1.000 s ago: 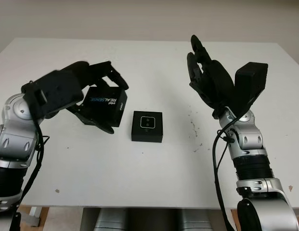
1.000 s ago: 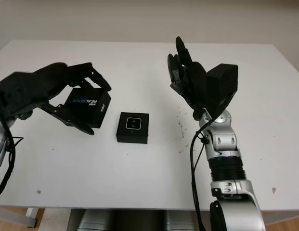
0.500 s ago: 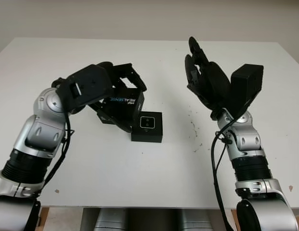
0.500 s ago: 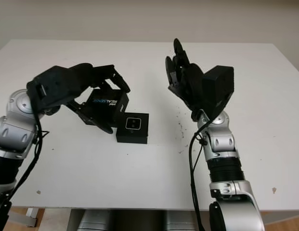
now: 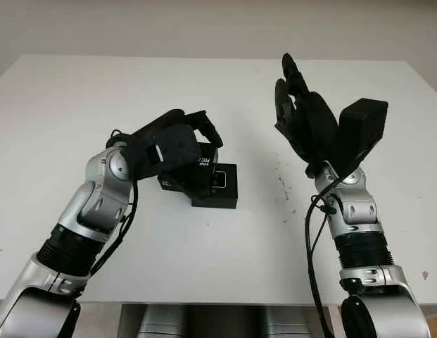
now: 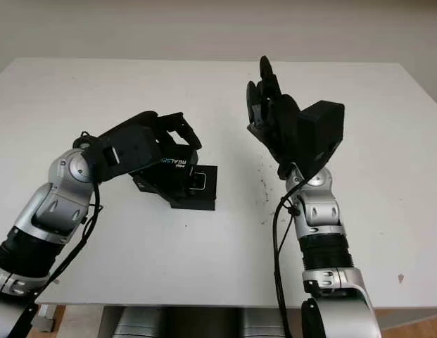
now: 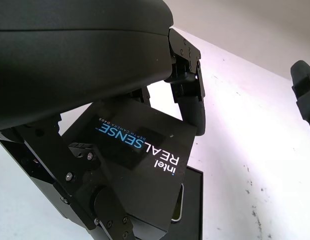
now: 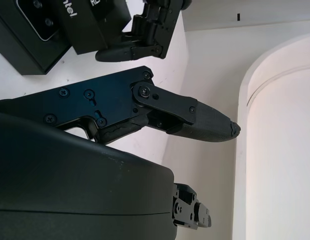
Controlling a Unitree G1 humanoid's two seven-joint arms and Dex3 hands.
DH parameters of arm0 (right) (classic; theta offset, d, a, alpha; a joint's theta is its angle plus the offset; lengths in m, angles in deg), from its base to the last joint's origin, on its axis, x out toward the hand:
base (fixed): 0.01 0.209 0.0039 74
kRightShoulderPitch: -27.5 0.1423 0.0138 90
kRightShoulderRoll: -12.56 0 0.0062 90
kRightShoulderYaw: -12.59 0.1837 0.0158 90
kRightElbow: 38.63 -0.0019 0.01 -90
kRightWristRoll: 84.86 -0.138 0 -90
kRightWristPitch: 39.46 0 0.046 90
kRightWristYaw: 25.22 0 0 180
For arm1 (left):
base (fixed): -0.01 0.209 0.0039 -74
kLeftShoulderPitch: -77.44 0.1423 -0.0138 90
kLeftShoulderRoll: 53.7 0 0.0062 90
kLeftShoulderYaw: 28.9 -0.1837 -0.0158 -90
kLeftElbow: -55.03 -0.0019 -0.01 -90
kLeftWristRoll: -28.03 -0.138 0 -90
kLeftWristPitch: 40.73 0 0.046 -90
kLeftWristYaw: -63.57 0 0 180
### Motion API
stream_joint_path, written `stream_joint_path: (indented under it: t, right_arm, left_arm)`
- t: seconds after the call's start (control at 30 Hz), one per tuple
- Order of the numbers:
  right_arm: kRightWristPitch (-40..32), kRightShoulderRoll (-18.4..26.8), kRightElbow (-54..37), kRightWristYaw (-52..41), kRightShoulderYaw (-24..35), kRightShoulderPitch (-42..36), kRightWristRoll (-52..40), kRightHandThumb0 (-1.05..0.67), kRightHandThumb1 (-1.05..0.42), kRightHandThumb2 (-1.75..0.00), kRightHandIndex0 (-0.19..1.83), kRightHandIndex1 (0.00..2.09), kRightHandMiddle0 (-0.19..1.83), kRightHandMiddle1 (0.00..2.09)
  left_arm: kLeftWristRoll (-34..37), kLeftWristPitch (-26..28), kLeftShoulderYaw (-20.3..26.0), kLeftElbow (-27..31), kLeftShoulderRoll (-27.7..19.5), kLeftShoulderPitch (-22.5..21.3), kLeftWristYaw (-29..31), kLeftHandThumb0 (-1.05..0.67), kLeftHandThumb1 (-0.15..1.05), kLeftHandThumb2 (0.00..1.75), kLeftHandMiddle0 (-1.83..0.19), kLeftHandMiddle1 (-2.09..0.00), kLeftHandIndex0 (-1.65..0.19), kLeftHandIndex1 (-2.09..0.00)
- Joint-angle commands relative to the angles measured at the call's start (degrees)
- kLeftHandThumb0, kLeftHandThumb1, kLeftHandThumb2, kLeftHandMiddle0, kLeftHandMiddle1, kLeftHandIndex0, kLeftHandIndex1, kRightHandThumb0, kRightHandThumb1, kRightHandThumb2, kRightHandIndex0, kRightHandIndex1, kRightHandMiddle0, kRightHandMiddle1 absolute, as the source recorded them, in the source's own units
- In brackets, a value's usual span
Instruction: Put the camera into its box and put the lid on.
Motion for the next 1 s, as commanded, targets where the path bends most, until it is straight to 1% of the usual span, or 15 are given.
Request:
stream_joint_path:
  t: [0.0,0.13,0.27,0.4,0.57,0.77,0.97]
  right_arm:
    - [0.3,-0.3,-0.8,0.3,0.1,-0.4,0.0,-0.74,-1.05,-0.73,-0.19,0.00,-0.19,0.00]
    - [-0.4,-0.1,-1.6,0.1,0.0,-0.7,-0.2,-0.73,-1.05,-0.74,-0.19,0.00,-0.19,0.00]
    - [0.0,-0.4,-1.3,-0.1,0.1,-0.8,-0.6,-0.72,-1.05,-0.74,-0.19,0.00,-0.19,0.00]
    - [0.5,-0.5,-1.0,-0.2,0.2,-0.9,-0.7,-0.71,-1.05,-0.74,-0.19,0.00,-0.19,0.00]
    - [0.7,-0.5,-0.7,0.0,0.2,-0.8,-0.6,-0.71,-1.05,-0.74,-0.19,0.00,-0.19,0.00]
    - [1.2,-0.4,-0.4,-0.2,0.2,-0.7,-0.6,-0.70,-1.05,-0.74,-0.19,0.00,-0.19,0.00]
    - [2.0,-0.8,0.4,0.6,0.2,-0.5,-0.3,-0.71,-1.05,-0.74,-0.19,0.00,-0.19,0.00]
  left_arm:
    - [-0.3,0.0,0.2,-0.8,0.5,-0.5,-0.7,-0.09,0.92,0.05,-0.43,-1.59,-0.29,-1.55]
    - [0.1,-1.9,1.1,-3.1,1.3,-1.1,-2.7,-0.08,0.91,0.05,-0.47,-1.60,-0.31,-1.55]
    - [0.6,-3.3,1.7,-4.8,1.7,-1.4,-4.0,-0.07,0.92,0.05,-0.45,-1.57,-0.31,-1.54]
    - [0.4,-0.9,1.7,-5.0,2.2,-1.9,-3.4,-0.08,0.92,0.06,-0.42,-1.54,-0.29,-1.52]
    - [-0.1,2.4,1.0,-5.1,2.7,-2.9,-2.8,-0.10,0.93,0.06,-0.42,-1.54,-0.29,-1.46]
    - [0.8,3.2,1.4,-6.5,3.2,-3.7,-2.7,-0.10,0.93,0.05,-0.44,-1.50,-0.34,-1.41]
    - [0.8,4.7,0.6,-6.5,2.6,-4.2,-0.3,-0.13,0.93,0.05,-0.49,-1.59,-0.33,-1.45]
